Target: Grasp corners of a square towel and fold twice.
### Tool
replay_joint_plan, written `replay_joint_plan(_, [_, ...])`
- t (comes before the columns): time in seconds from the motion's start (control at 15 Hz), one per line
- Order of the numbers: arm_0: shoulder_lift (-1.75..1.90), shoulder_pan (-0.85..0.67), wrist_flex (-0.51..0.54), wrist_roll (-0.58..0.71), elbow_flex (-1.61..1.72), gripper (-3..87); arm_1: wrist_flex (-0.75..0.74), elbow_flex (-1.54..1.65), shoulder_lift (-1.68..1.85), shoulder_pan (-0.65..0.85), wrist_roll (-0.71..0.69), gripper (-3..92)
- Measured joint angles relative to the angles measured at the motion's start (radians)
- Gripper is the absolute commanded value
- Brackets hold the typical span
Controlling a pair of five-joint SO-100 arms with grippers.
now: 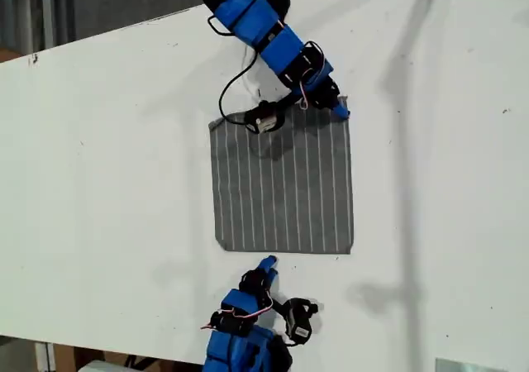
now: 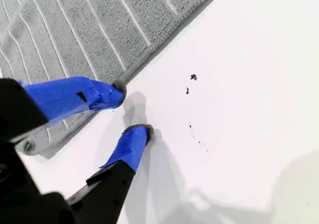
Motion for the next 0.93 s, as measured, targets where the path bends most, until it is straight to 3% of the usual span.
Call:
replay_joint_plan(0.27, [-0.091, 0.031, 0.000, -0.009, -0.037, 13.4, -0.011, -0.146, -0.086, 0.017, -0.021, -0.1])
replay_joint_plan(0.93, [-0.489, 0.365, 0.235, -0.104, -0.657, 16.8, 0.048, -0.183, -0.104, 0.025, -0.028, -0.1])
